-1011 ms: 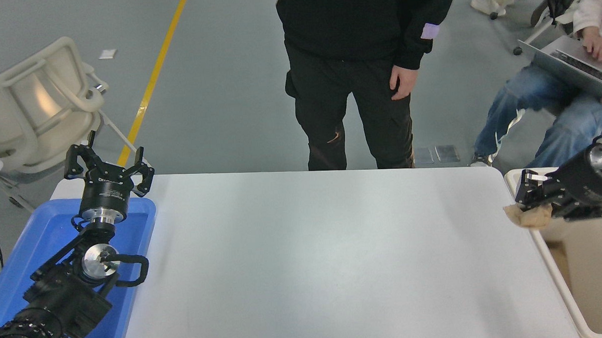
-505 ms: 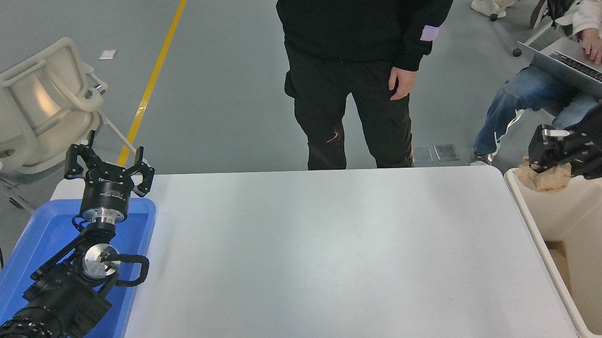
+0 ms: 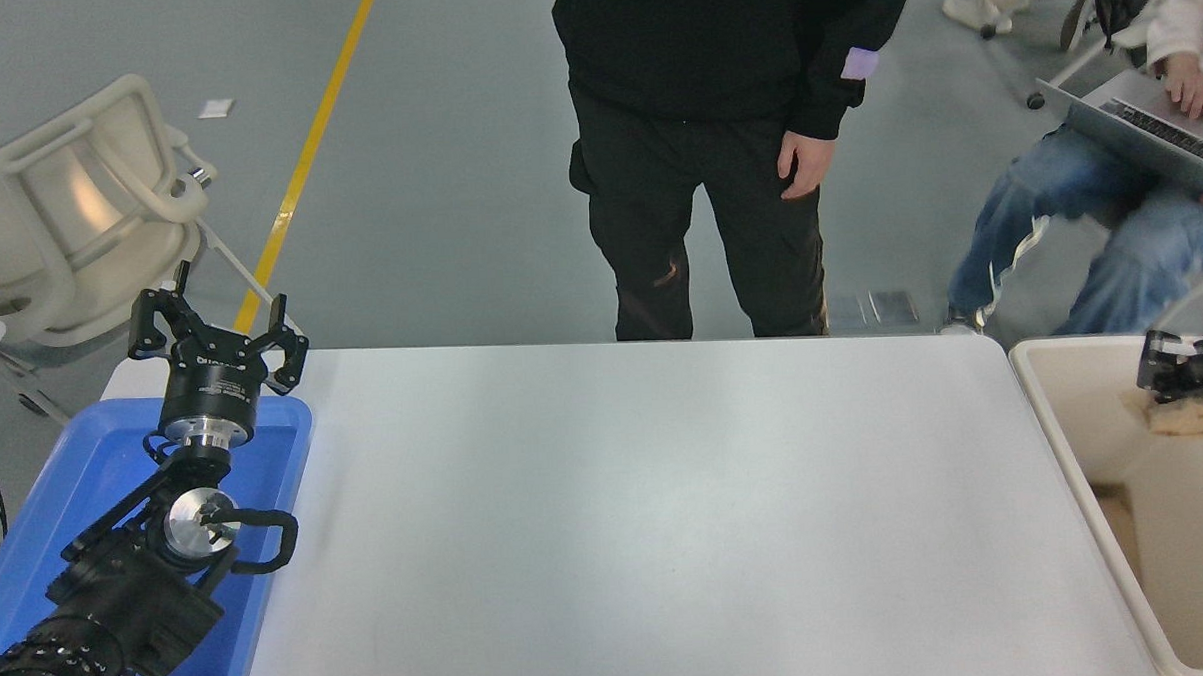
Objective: Pick up paper ball place in dustbin
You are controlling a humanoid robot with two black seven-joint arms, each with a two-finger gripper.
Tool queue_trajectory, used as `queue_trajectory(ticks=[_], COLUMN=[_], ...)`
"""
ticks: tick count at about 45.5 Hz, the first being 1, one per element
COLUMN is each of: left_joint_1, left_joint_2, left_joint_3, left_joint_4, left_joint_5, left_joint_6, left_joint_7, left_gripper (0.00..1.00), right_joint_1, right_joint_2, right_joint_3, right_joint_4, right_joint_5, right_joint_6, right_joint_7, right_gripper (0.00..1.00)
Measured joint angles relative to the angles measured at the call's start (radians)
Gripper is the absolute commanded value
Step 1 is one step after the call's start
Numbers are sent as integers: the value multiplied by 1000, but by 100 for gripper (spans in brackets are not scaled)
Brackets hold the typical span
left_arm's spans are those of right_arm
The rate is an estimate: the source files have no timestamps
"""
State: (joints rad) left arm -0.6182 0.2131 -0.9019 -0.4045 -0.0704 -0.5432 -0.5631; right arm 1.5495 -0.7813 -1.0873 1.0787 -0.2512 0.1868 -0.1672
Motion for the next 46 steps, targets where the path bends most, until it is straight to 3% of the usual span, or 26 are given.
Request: queue_trajectory(ticks=[16,29,40,42,45,46], left_joint_1=[0,0,0,0,0,0], left_joint_2=[0,0,0,0,0,0], left_joint_3=[0,0,0,0,0,0], left_joint_4=[0,0,0,0,0,0], left_joint_5=[0,0,0,0,0,0], left_joint_6=[0,0,0,0,0,0], left_joint_7=[0,0,0,0,0,0], left_gripper=[99,99,99,99,99,99], right_joint_1=[-475,-738,-827,-834,-840,-841], right_joint_2=[133,287,349,354,359,360], right_joint_3=[226,374,417,421,425,426], right_joint_4=[-398,-754,-899,-910,-921,-923], right_joint_5=[73,104,110,110,111,111], right_joint_6=[-213,-261,-272,-273,-275,-275], right_joint_7=[-1,0,0,0,0,0], right_gripper=[0,0,0,19,38,50])
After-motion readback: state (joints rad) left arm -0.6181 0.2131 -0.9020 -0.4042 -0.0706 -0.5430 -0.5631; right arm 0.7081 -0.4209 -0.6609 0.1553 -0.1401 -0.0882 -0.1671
